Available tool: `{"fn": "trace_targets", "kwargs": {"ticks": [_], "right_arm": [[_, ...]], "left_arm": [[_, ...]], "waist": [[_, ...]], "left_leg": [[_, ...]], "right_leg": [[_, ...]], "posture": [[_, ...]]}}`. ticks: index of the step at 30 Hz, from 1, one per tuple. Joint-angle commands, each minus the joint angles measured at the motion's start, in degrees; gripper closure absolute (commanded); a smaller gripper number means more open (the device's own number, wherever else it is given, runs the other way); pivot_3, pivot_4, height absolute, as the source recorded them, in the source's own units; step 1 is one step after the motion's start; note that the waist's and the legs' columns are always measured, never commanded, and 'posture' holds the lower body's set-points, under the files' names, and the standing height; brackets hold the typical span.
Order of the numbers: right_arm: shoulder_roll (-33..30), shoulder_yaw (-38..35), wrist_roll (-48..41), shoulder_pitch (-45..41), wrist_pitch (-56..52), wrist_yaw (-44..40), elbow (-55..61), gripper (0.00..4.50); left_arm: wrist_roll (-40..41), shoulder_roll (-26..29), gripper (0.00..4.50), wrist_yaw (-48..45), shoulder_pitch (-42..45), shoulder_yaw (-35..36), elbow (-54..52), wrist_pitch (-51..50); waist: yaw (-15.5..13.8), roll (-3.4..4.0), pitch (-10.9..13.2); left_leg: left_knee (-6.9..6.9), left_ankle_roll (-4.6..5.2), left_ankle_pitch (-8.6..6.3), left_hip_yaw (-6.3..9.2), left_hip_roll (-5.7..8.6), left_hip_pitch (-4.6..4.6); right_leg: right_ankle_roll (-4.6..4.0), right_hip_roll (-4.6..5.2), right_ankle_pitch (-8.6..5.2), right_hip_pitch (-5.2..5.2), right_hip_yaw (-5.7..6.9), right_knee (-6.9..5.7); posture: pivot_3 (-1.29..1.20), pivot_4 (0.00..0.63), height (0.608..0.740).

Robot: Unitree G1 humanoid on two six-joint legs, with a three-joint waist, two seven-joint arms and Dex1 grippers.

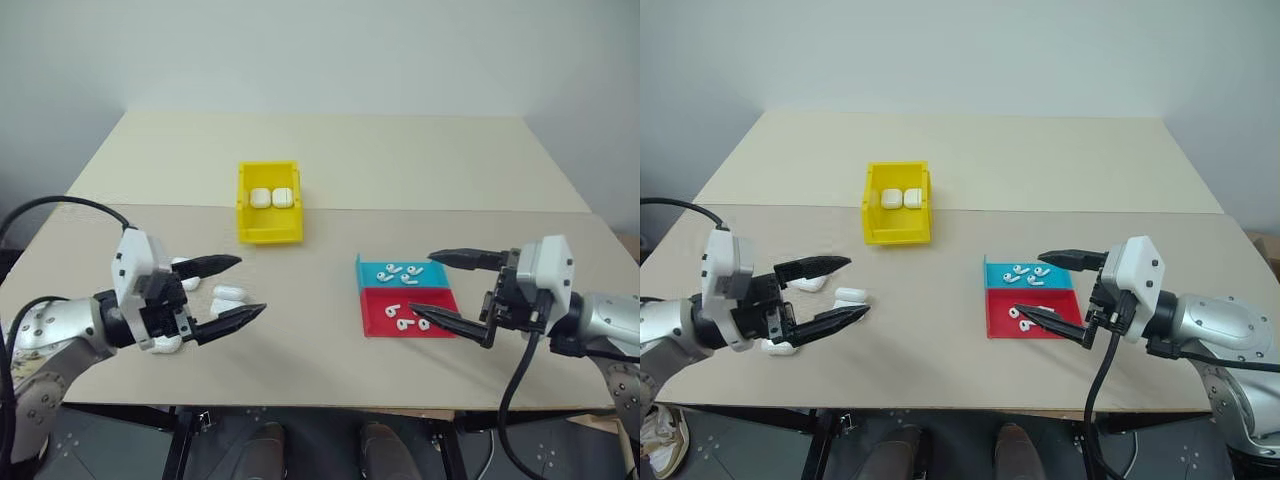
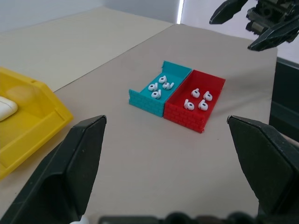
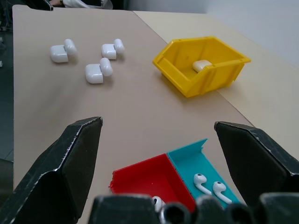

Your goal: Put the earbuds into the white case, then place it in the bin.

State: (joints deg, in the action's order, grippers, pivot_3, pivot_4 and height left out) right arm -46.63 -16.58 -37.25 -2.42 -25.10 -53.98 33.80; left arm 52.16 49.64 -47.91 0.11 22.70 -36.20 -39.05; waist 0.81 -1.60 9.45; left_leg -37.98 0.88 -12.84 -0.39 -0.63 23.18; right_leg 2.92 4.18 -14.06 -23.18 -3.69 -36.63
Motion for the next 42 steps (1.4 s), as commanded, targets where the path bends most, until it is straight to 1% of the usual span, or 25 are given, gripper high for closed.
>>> {"fn": "trace_targets", "kwargs": {"ticks": [1, 5, 8, 10, 11, 14, 16, 19, 20, 22, 23, 24, 25, 26, 27, 29, 31, 34, 35, 38, 41, 42], "right_arm": [[0.0, -2.2, -0.4, 0.4, 1.8, 0.4, 1.9, 0.02], [0.2, -2.2, -0.1, 0.5, 2.1, 1.1, 1.4, 0.02], [0.6, -1.1, 2.1, 0.5, 4.1, 1.6, 1.1, 0.02], [0.6, -1.1, 2.3, 0.0, 4.1, 1.9, 0.3, 0.02], [0.5, -1.2, 2.4, -0.6, 3.9, 2.1, -0.6, 0.02], [0.2, -1.0, 2.7, -2.8, 4.2, 2.0, -3.0, 0.02], [0.1, -0.5, 2.9, -4.3, 4.4, 1.7, -3.7, 0.02], [0.2, -0.1, 2.7, -5.3, 3.8, 1.9, -3.7, 0.02], [0.2, 0.0, 2.7, -5.3, 3.7, 1.9, -3.5, 0.02], [0.5, 0.3, 2.7, -5.0, 3.7, 2.1, -3.0, 0.02], [0.7, 0.4, 2.7, -4.8, 3.7, 2.2, -2.7, 0.02], [1.0, 0.4, 2.5, -4.7, 3.6, 2.6, -2.5, 0.02], [1.3, 0.5, 2.5, -4.7, 3.4, 3.0, -2.3, 0.02], [1.5, 0.6, 2.4, -4.6, 3.4, 3.4, -2.1, 0.02], [1.7, 0.7, 2.4, -4.4, 3.3, 3.7, -1.8, 0.02], [2.1, 0.7, 2.4, -3.9, 3.3, 4.3, -1.2, 0.02], [2.3, 0.5, 2.3, -3.1, 3.4, 4.8, -0.5, 0.02], [2.4, 0.3, 1.9, -2.0, 3.1, 5.5, 0.5, 0.02], [2.4, 0.4, 1.6, -1.9, 2.8, 5.7, 0.7, 0.02], [2.4, 1.2, 1.2, -2.3, 2.4, 5.9, 0.7, 0.02], [2.7, 2.1, 1.5, -2.7, 2.6, 6.0, -0.2, 0.02], [2.8, 2.1, 1.4, -2.9, 2.4, 6.1, -0.3, 0.02]], "left_arm": [[2.7, 0.3, 0.00, 1.4, 1.0, 0.8, -0.7, -1.4], [4.8, 1.1, 0.00, 3.4, 1.0, 2.5, -1.2, -3.3], [5.3, 3.7, 0.00, 4.7, 0.8, 3.7, -1.6, -6.0], [5.8, 4.9, 0.00, 5.5, 1.2, 4.7, -1.3, -6.7], [5.7, 6.4, 0.00, 6.4, 1.9, 5.5, -0.8, -7.8], [5.8, 8.7, 0.00, 13.5, 5.3, 7.6, -0.2, -11.6], [5.6, 8.9, 0.00, 19.2, 6.7, 8.5, -1.4, -14.2], [9.3, 10.1, 0.00, 26.2, 8.8, 8.8, -1.0, -21.2], [9.8, 10.9, 0.00, 28.5, 9.7, 8.3, -0.8, -23.6], [9.1, 14.2, 0.00, 31.4, 11.8, 5.5, -0.2, -28.8], [10.5, 15.9, 0.00, 32.7, 13.7, 4.2, 1.2, -32.6], [14.4, 17.0, 0.00, 34.8, 18.3, 2.5, 5.7, -39.7], [17.2, 16.9, 0.00, 37.4, 23.5, 0.9, 10.8, -46.5], [19.0, 17.1, 0.00, 38.8, 27.9, -1.3, 14.6, -50.8], [18.5, 16.7, 0.00, 39.3, 30.6, -2.1, 15.1, -52.6], [17.0, 17.1, 0.00, 40.8, 33.1, -3.8, 13.9, -53.3], [21.9, 21.3, 0.00, 41.3, 35.0, -8.4, 18.7, -53.4], [30.6, 26.1, 0.00, 42.8, 35.4, -11.2, 23.3, -53.4], [34.2, 28.5, 0.00, 42.9, 34.7, -12.0, 23.8, -53.4], [43.1, 35.6, 0.00, 44.2, 31.4, -13.8, 23.0, -53.4], [56.5, 46.2, 0.00, 50.1, 24.7, -16.1, 23.6, -46.9], [59.2, 49.0, 0.00, 50.9, 22.8, -16.2, 23.6, -45.0]], "waist": [[0.0, 0.00, 0.0], [0.0, 0.00, 0.0], [0.0, 0.00, 0.0], [0.0, 0.00, 0.0], [0.0, -0.01, 0.0], [0.0, -0.07, 0.0], [0.0, -0.07, 0.0], [0.1, -0.07, 0.0], [0.0, -0.08, 0.0], [0.0, -0.14, 0.1], [0.0, -0.16, 0.1], [0.0, -0.16, 0.1], [-0.2, -0.17, 0.1], [-0.3, -0.17, 0.1], [-0.1, -0.18, 0.1], [0.0, -0.19, 0.1], [0.3, -0.24, 0.1], [0.5, -0.24, 0.2], [0.5, -0.25, 0.2], [0.5, -0.30, 0.2], [0.4, -0.35, 0.2], [0.3, -0.35, 0.2]], "left_leg": [[0.00, 0.00, 0.00, 0.00, 0.00, 0.00], [0.00, 0.00, 0.00, 0.01, -0.01, -0.02], [0.00, 0.00, 0.00, 0.01, -0.03, -0.02], [0.00, 0.00, 0.00, 0.00, -0.03, -0.02], [0.00, 0.00, 0.00, 0.00, -0.03, -0.02], [0.00, 0.00, 0.00, 0.01, -0.04, -0.02], [0.00, 0.00, 0.00, 0.00, -0.04, -0.03], [0.01, 0.01, -0.02, 0.02, -0.05, -0.02], [0.01, 0.01, -0.03, 0.03, -0.05, 0.00], [0.01, 0.00, -0.03, 0.04, -0.04, 0.05], [0.01, 0.00, -0.03, 0.04, -0.03, 0.03], [0.01, 0.00, -0.03, 0.04, -0.02, 0.03], [0.01, 0.00, -0.03, 0.03, 0.00, -0.01], [0.01, 0.00, -0.03, 0.07, 0.04, -0.07], [0.01, 0.00, -0.02, 0.08, 0.04, -0.08], [0.01, 0.00, -0.02, 0.10, 0.15, -0.07], [0.01, -0.06, -0.06, 0.10, 0.12, -0.01], [0.03, -0.21, -0.15, 0.10, -0.02, 0.08], [0.03, -0.21, -0.15, 0.09, -0.06, 0.11], [0.03, -0.22, -0.15, 0.04, -0.08, 0.10], [0.03, -0.22, -0.15, 0.01, -0.09, 0.00], [0.03, -0.23, -0.15, 0.01, -0.10, -0.03]], "right_leg": [[0.00, 0.00, 0.00, 0.00, 0.00, 0.00], [0.00, 0.00, 0.00, 0.01, 0.00, -0.02], [-0.01, -0.04, 0.00, 0.00, 0.00, -0.02], [-0.01, -0.04, 0.00, 0.00, 0.00, -0.02], [-0.01, -0.04, 0.00, 0.00, 0.00, -0.01], [-0.01, -0.05, 0.01, 0.00, 0.00, 0.00], [-0.01, -0.04, 0.00, 0.01, -0.01, -0.01], [-0.01, -0.05, 0.00, -0.02, -0.01, -0.02], [-0.01, -0.05, -0.01, -0.04, -0.01, -0.03], [-0.01, -0.04, -0.01, -0.08, 0.00, -0.04], [-0.01, -0.04, -0.01, -0.07, 0.00, -0.06], [-0.01, -0.05, 0.00, -0.06, -0.01, -0.05], [0.00, -0.03, 0.00, -0.04, -0.01, -0.06], [0.05, -0.02, -0.03, 0.02, 0.02, -0.12], [0.06, -0.06, -0.04, 0.02, 0.06, -0.10], [0.08, -0.10, -0.05, 0.02, 0.05, -0.10], [0.06, -0.04, -0.07, -0.07, 0.01, -0.12], [-0.05, -0.11, -0.14, -0.25, -0.03, -0.23], [-0.07, -0.11, -0.16, -0.32, -0.03, -0.29], [-0.09, -0.08, -0.16, -0.34, -0.06, -0.33], [-0.09, -0.05, -0.16, -0.27, -0.07, -0.35], [-0.09, -0.03, -0.16, -0.24, -0.06, -0.36]], "posture": [[0.00, 0.150, 0.740], [0.00, 0.150, 0.740], [0.00, 0.150, 0.740], [0.00, 0.150, 0.740], [0.00, 0.150, 0.740], [0.00, 0.150, 0.740], [0.00, 0.150, 0.740], [0.00, 0.150, 0.740], [0.00, 0.150, 0.740], [0.00, 0.150, 0.740], [0.00, 0.150, 0.740], [0.00, 0.150, 0.740], [0.00, 0.150, 0.740], [0.00, 0.150, 0.740], [0.00, 0.150, 0.740], [0.00, 0.150, 0.740], [0.00, 0.150, 0.740], [0.00, 0.150, 0.740], [0.00, 0.150, 0.740], [0.00, 0.150, 0.740], [0.00, 0.150, 0.740], [0.00, 0.150, 0.740]]}}
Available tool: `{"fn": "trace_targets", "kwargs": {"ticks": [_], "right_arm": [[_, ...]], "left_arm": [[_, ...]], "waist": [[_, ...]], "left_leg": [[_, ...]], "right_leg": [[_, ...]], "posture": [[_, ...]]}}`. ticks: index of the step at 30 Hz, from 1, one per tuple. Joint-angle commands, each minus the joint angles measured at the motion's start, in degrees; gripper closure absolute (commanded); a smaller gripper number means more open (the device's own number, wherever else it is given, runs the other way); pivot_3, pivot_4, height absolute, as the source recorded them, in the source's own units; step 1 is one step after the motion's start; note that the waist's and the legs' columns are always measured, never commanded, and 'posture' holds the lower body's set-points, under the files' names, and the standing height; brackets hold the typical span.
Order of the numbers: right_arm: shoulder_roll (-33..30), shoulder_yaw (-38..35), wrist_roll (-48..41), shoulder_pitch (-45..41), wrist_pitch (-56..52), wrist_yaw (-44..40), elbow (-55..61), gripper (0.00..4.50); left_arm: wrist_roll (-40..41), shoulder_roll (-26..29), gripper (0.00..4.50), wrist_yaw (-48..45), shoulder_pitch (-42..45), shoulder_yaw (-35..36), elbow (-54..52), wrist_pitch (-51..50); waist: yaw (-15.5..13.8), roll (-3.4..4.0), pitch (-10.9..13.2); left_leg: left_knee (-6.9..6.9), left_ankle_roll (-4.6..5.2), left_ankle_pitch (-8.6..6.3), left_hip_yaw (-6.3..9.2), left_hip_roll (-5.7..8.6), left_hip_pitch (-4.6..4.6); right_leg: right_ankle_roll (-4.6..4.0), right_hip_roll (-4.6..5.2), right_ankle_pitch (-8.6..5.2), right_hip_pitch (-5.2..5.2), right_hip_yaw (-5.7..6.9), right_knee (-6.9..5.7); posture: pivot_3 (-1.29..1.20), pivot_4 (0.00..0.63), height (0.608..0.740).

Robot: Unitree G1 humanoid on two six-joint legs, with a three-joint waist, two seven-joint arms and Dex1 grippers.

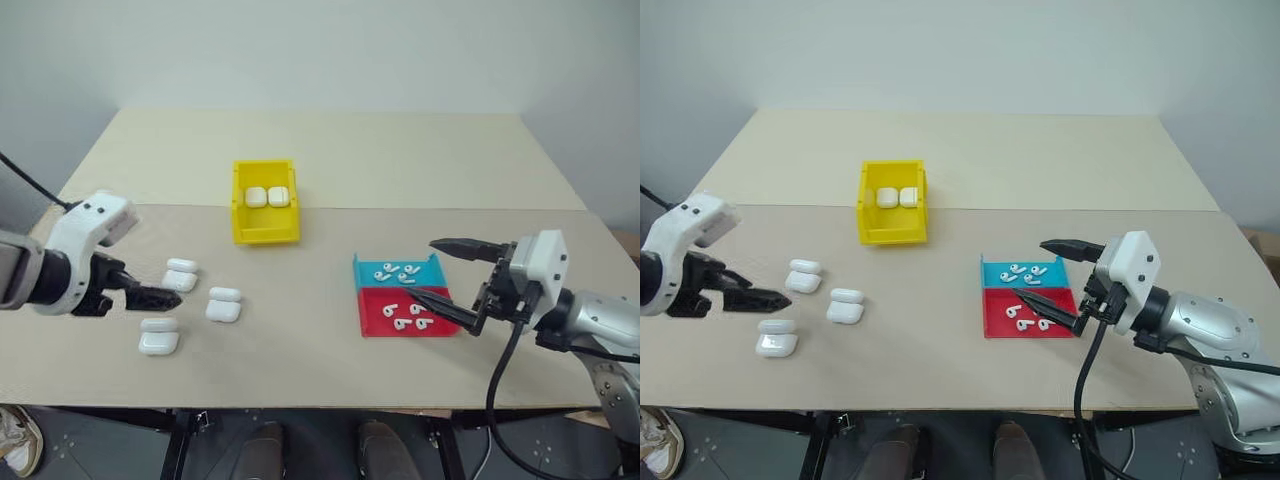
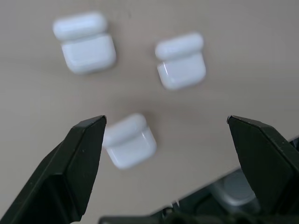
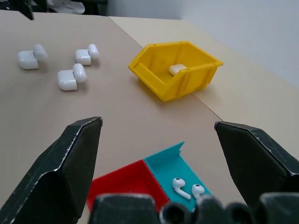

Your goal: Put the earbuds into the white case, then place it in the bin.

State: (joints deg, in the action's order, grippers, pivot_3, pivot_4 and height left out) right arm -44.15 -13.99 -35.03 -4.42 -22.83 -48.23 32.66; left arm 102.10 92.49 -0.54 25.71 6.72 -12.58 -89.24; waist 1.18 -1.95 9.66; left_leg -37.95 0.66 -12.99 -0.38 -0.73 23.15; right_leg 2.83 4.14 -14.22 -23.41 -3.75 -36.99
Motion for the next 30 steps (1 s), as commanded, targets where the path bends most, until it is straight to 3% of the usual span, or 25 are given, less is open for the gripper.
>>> {"fn": "trace_targets", "kwargs": {"ticks": [1, 9, 17, 20, 25, 30], "right_arm": [[0.2, -0.5, -1.2, -0.9, -0.1, 0.2, 0.7, 0.02], [-0.8, -0.5, -1.9, -3.4, -1.9, -1.0, -2.2, 0.02], [-1.2, 0.2, -2.4, -6.5, -4.1, -2.1, -3.6, 0.02], [-1.1, 0.7, -2.4, -7.3, -4.6, -2.4, -3.7, 0.02], [-1.0, 1.1, -2.4, -8.0, -4.9, -2.6, -4.0, 0.02], [-1.4, 0.6, -2.4, -8.4, -5.0, -3.3, -4.3, 0.02]], "left_arm": [[10.4, 8.3, 0.00, 3.0, -4.5, 0.1, 0.4, 6.3], [10.9, 16.2, 0.00, -2.1, -14.0, -0.8, 0.7, 8.9], [10.9, 19.9, 0.00, -1.4, -13.9, -10.0, 3.1, 12.7], [10.9, 16.3, 0.00, 2.4, -16.2, -8.9, 3.2, 14.9], [10.9, 0.0, 0.00, 21.2, -27.9, 3.5, -3.1, 23.1], [10.9, -10.5, 0.00, 36.6, -28.1, 3.8, -8.8, 29.6]], "waist": [[-0.2, -0.02, 0.0], [-0.4, -0.05, 0.0], [-0.4, -0.08, 0.1], [-0.4, -0.08, 0.0], [-0.4, -0.01, 0.0], [-0.5, -0.13, 0.1]], "left_leg": [[0.00, 0.00, 0.00, 0.00, 0.00, 0.00], [0.00, 0.00, 0.00, -0.51, 0.05, -0.02], [0.00, -0.02, -0.01, -0.56, 0.02, 0.02], [0.00, -0.02, -0.01, -0.58, 0.02, 0.02], [0.07, -0.02, -0.01, -0.49, -0.05, 0.01], [0.07, -0.03, -0.02, -0.18, -0.02, 0.04]], "right_leg": [[-0.01, 0.01, 0.00, 0.00, 0.01, 0.00], [0.00, -0.02, -0.02, 0.10, 0.06, 0.16], [-0.03, -0.18, -0.03, 0.08, 0.05, 0.21], [-0.03, -0.17, -0.03, 0.08, 0.03, 0.22], [-0.05, -0.03, -0.02, 0.03, 0.02, 0.16], [-0.05, 0.18, 0.04, 0.00, 0.03, 0.18]], "posture": [[0.00, 0.150, 0.740], [0.00, 0.150, 0.740], [0.00, 0.150, 0.740], [0.00, 0.150, 0.740], [0.00, 0.150, 0.740], [0.00, 0.150, 0.740]]}}
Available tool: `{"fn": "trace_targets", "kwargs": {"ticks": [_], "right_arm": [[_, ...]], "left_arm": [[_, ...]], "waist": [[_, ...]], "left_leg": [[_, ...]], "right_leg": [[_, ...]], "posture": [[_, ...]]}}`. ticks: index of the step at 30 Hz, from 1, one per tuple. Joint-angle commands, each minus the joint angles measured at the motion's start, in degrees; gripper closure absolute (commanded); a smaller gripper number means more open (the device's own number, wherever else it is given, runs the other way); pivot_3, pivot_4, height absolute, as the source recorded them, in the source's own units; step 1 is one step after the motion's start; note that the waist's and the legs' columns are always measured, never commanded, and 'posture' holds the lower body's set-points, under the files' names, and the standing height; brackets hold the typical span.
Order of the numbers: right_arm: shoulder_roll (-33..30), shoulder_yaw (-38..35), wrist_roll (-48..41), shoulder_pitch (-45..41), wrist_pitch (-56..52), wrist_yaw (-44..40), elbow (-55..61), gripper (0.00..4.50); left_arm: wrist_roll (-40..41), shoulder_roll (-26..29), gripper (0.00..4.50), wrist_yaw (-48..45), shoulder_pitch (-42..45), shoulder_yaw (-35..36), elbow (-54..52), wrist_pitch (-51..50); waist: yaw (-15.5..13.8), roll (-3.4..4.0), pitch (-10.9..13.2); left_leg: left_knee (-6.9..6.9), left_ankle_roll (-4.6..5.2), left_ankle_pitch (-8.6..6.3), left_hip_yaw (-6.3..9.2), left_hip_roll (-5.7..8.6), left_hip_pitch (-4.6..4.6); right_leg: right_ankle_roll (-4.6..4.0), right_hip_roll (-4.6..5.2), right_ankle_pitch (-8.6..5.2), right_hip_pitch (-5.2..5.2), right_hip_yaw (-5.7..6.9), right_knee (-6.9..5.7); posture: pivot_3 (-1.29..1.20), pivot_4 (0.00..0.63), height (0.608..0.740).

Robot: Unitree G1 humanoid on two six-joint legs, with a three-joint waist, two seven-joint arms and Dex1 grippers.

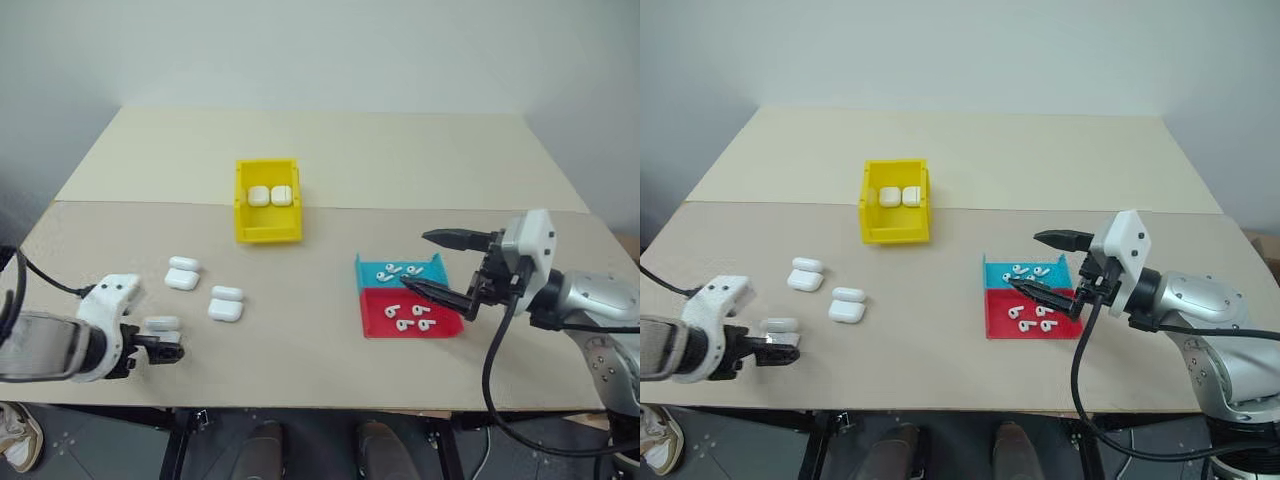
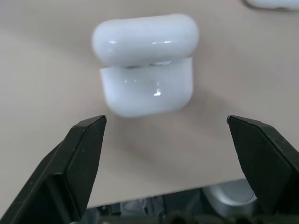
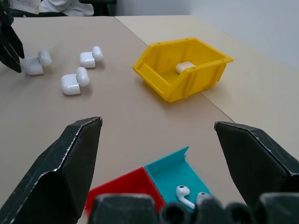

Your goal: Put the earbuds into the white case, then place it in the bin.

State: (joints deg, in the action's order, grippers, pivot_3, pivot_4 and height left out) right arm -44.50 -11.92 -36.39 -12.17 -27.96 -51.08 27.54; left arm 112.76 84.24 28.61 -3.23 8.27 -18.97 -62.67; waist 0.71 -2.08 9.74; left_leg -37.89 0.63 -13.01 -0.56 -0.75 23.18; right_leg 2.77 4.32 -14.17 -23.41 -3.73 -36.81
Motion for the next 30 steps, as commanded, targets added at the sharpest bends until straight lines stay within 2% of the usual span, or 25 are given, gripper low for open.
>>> {"fn": "trace_targets", "kwargs": {"ticks": [1, 8, 14, 26, 30], "right_arm": [[-1.2, -1.7, -1.1, -0.7, 0.1, -0.5, 0.9, 0.02], [-1.6, -2.2, -1.4, -0.2, 0.2, -0.3, 1.3, 0.02], [-1.8, -2.3, -1.3, -0.1, 0.4, -0.3, 1.3, 0.02], [-1.3, -2.0, -0.9, 0.5, 0.8, 0.1, 1.7, 0.02], [-1.4, -2.0, -0.9, 0.4, 0.7, 0.2, 1.5, 0.02]], "left_arm": [[0.2, -3.9, 0.00, 9.7, 0.8, 2.4, -2.8, 3.7], [0.2, -9.8, 0.00, 16.5, 0.8, 3.4, -4.5, 4.7], [0.2, -9.1, 0.00, 14.0, 1.1, 3.0, -2.5, 1.7], [0.2, -9.1, 0.00, 16.1, 2.5, 0.8, -2.1, 1.1], [0.2, -12.4, 0.00, 20.1, 3.1, -0.2, -2.5, 2.5]], "waist": [[-0.1, 0.00, 0.0], [-0.1, 0.02, 0.0], [-0.1, 0.02, 0.0], [-0.1, 0.02, 0.0], [-0.1, 0.03, 0.0]], "left_leg": [[0.00, 0.00, 0.00, 0.00, 0.01, -0.02], [0.00, 0.00, 0.00, 0.01, 0.03, -0.05], [0.00, 0.00, 0.00, -0.05, 0.05, -0.07], [0.00, 0.00, 0.00, -0.04, 0.05, -0.07], [0.00, 0.00, 0.00, -0.04, 0.05, -0.08]], "right_leg": [[0.00, 0.01, 0.00, 0.01, 0.00, 0.00], [-0.01, -0.03, 0.00, 0.04, 0.02, 0.00], [-0.01, -0.07, 0.00, 0.04, 0.02, -0.02], [-0.01, -0.07, 0.00, 0.05, 0.02, -0.01], [-0.01, -0.07, 0.00, 0.06, 0.02, 0.00]], "posture": [[0.00, 0.150, 0.740], [0.00, 0.150, 0.740], [0.00, 0.150, 0.740], [0.00, 0.150, 0.740], [0.00, 0.150, 0.740]]}}
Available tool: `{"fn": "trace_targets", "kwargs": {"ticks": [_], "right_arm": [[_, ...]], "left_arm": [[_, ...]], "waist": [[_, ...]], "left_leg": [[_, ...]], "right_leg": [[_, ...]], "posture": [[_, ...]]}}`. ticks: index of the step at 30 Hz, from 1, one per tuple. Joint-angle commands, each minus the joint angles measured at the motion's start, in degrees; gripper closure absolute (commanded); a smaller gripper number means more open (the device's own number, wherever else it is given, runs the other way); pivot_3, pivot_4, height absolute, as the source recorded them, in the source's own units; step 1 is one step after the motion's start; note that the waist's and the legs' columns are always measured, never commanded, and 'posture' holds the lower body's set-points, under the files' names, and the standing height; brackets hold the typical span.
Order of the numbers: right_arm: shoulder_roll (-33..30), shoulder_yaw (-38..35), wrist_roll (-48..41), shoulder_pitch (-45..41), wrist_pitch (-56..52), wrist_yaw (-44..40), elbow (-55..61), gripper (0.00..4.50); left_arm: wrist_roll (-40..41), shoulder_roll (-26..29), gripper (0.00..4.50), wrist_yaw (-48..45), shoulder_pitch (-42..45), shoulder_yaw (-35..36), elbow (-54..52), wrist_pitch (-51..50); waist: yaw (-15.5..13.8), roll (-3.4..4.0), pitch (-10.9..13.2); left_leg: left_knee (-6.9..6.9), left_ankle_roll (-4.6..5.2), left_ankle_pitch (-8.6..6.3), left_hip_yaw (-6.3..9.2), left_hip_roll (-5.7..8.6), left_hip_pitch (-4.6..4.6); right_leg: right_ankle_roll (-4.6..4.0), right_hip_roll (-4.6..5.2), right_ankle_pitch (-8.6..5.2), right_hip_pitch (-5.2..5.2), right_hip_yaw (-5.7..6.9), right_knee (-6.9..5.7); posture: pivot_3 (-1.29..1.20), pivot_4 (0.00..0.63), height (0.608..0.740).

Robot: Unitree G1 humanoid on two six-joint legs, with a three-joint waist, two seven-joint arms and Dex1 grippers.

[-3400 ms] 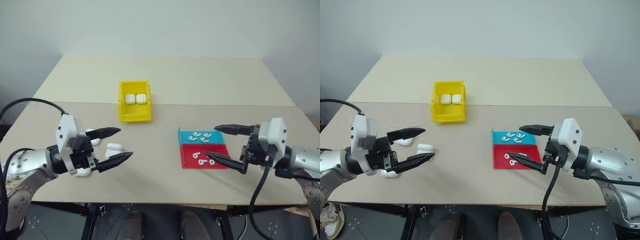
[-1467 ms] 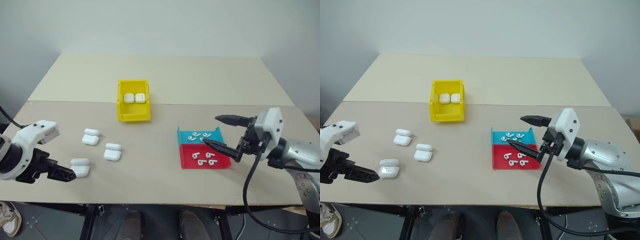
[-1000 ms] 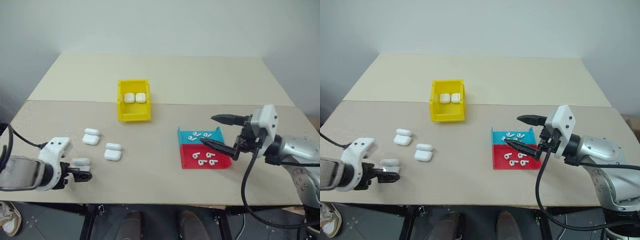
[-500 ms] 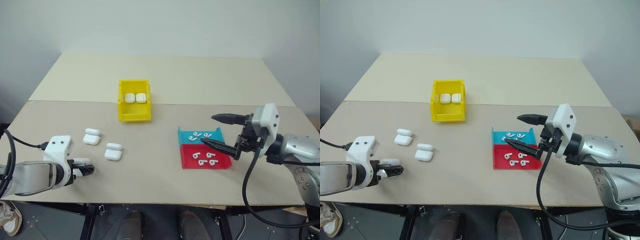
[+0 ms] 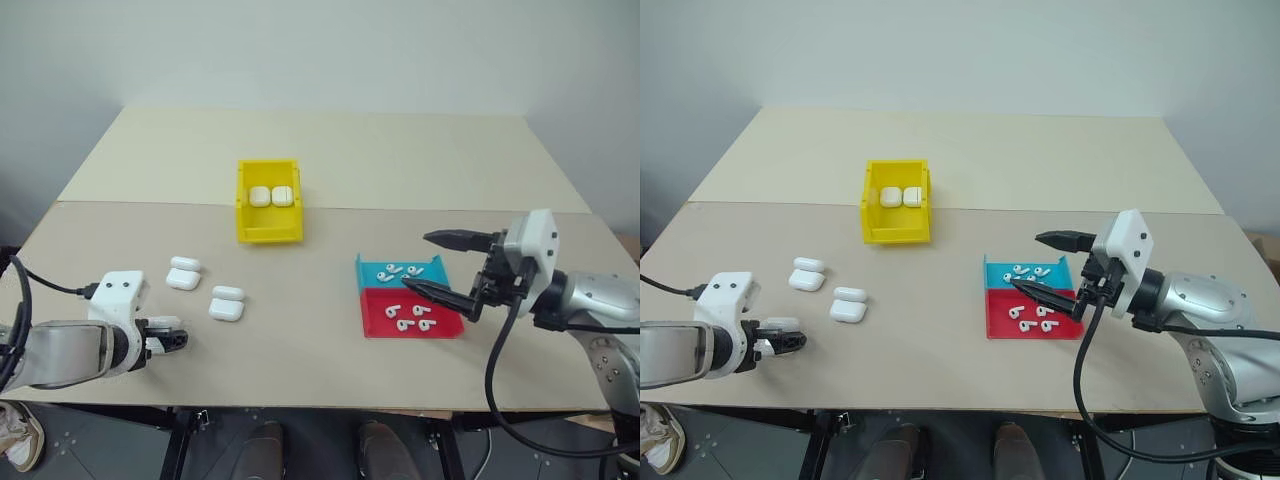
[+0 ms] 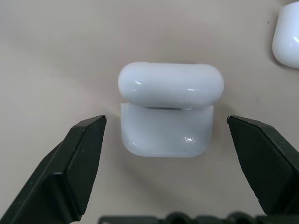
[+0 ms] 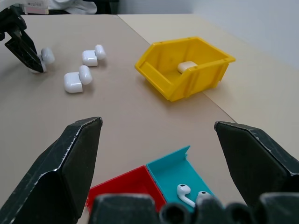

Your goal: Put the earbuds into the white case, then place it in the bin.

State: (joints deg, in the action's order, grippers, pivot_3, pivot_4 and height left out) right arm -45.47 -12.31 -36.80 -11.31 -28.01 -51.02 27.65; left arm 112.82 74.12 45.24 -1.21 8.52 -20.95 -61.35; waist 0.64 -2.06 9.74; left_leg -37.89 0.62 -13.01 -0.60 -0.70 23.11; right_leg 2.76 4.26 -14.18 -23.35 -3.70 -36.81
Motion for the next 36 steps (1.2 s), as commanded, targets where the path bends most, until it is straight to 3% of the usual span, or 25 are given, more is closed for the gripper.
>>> {"fn": "trace_targets", "kwargs": {"ticks": [1, 10, 13, 17, 23, 28, 30, 34, 36], "right_arm": [[-0.4, -1.6, -0.6, -0.5, 0.7, 0.1, 1.4, 0.02], [-0.5, -1.8, -0.8, -0.1, 0.5, 0.6, 2.1, 0.02], [-0.5, -2.0, -0.7, 0.4, 0.6, 0.8, 2.4, 0.00], [-0.1, -1.9, -0.6, 0.6, 0.9, 1.3, 2.6, 0.00], [1.1, -0.8, 0.5, 0.1, 2.2, 1.9, 1.8, 0.00], [2.6, -0.3, 2.2, -0.5, 4.0, 2.2, 0.6, 0.00], [3.3, -0.4, 3.0, -0.5, 4.9, 2.7, 0.4, 0.00], [4.8, -0.7, 4.8, -0.3, 6.5, 4.7, 0.5, 0.00], [5.3, -1.0, 5.2, -0.4, 6.8, 5.8, 0.7, 0.00]], "left_arm": [[0.2, -3.5, 0.00, 5.1, 1.5, -0.8, -0.5, 1.7], [0.2, -10.4, 0.00, 14.3, 3.1, -1.1, -1.5, 3.0], [0.2, -11.3, 0.55, 16.7, 2.2, -0.4, -3.3, 4.5], [0.2, -9.2, 1.67, 15.6, 0.1, 1.2, -4.8, 4.8], [0.2, -5.2, 1.67, 14.6, -0.1, 4.4, -5.5, 5.8], [0.2, -2.8, 1.67, 10.4, 6.6, 10.6, -8.0, 10.5], [-6.1, -4.6, 1.67, 5.7, 7.8, 14.2, -9.5, 12.8], [-33.4, -10.9, 1.67, -14.5, 7.9, 14.0, -14.1, 23.4], [-36.7, -16.0, 1.67, -26.1, 10.6, 13.0, -11.7, 27.7]], "waist": [[0.0, 0.03, 0.0], [-0.1, 0.10, 0.0], [-0.2, 0.10, -0.1], [0.0, 0.10, -0.1], [0.0, 0.10, -0.1], [-0.6, 0.06, 0.0], [-0.7, 0.06, 0.0], [-0.5, 0.09, 0.0], [-0.6, 0.09, 0.0]], "left_leg": [[0.00, 0.00, 0.00, 0.00, 0.00, -0.01], [0.00, 0.00, 0.00, 0.04, 0.02, -0.21], [0.00, 0.00, 0.00, 0.03, 0.02, -0.23], [0.00, -0.01, 0.00, 0.02, 0.01, -0.22], [0.02, -0.01, 0.00, 0.01, 0.00, -0.21], [0.02, -0.03, 0.01, -0.07, 0.05, -0.12], [0.02, -0.03, 0.01, -0.10, 0.06, -0.12], [0.10, -0.05, 0.00, -0.43, 0.26, -0.13], [0.11, -0.12, 0.04, -0.48, 0.29, -0.14]], "right_leg": [[0.00, 0.01, 0.00, 0.00, 0.00, 0.00], [0.00, 0.04, 0.00, 0.21, -0.01, -0.01], [0.00, 0.05, 0.00, 0.24, -0.01, -0.01], [0.00, 0.03, 0.00, 0.20, -0.03, 0.00], [-0.03, -0.01, -0.01, 0.19, -0.03, -0.01], [-0.02, -0.01, -0.01, 0.19, 0.04, 0.09], [-0.02, 0.02, -0.01, 0.18, 0.03, 0.11], [-0.03, -0.03, -0.03, 0.12, 0.00, 0.13], [-0.06, -0.06, -0.04, 0.14, 0.00, 0.10]], "posture": [[0.00, 0.150, 0.740], [0.00, 0.150, 0.740], [0.00, 0.150, 0.740], [0.00, 0.150, 0.740], [0.00, 0.150, 0.740], [0.00, 0.150, 0.740], [0.00, 0.150, 0.740], [0.00, 0.150, 0.740], [0.00, 0.150, 0.740]]}}
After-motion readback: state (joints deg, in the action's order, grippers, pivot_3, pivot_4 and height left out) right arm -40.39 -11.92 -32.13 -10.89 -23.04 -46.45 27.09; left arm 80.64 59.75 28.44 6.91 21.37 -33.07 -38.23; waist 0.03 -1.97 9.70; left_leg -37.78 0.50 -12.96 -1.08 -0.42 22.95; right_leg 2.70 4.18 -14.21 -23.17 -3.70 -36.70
